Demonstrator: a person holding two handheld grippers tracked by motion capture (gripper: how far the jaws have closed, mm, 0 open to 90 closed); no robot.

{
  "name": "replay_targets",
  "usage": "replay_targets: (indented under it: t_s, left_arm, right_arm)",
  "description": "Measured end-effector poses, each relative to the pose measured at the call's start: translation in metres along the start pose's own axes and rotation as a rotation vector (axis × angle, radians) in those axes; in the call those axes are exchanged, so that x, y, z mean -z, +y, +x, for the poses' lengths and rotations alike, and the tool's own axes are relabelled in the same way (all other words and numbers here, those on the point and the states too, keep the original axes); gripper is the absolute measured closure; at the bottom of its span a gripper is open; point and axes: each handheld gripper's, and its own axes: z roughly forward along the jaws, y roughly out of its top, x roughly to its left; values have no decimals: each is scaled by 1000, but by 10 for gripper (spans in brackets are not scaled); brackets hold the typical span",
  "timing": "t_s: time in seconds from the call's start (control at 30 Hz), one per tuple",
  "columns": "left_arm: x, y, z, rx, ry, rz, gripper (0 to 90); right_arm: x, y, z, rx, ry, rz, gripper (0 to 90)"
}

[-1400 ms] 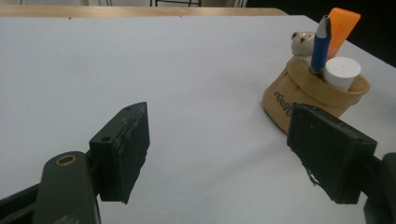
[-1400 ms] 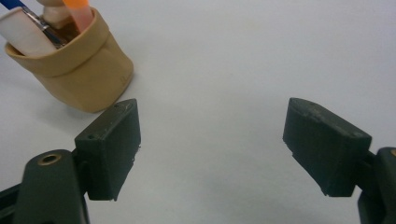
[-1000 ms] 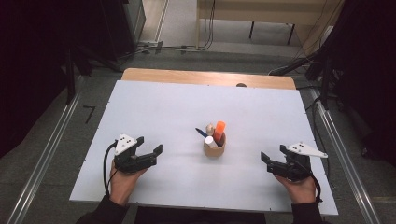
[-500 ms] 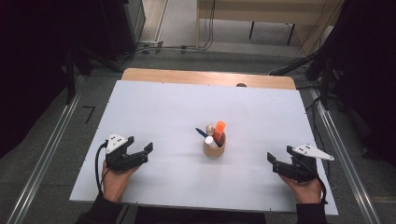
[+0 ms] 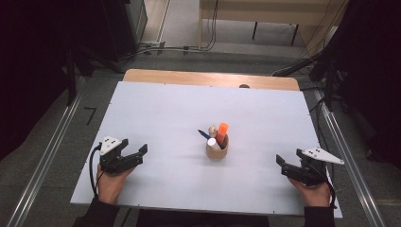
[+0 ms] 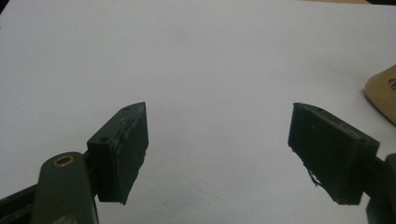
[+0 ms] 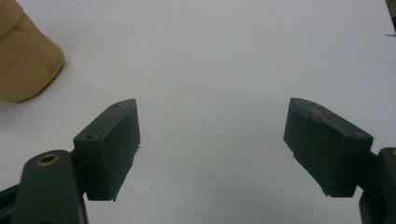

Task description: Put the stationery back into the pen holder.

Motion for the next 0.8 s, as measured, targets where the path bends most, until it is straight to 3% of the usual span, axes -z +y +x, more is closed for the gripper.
replay_targets:
  t_s: [0.8]
  left_arm:
    - [10, -4, 15, 14, 37, -4, 185]
  right_arm:
    - [6, -5, -16, -37, -36, 3, 120]
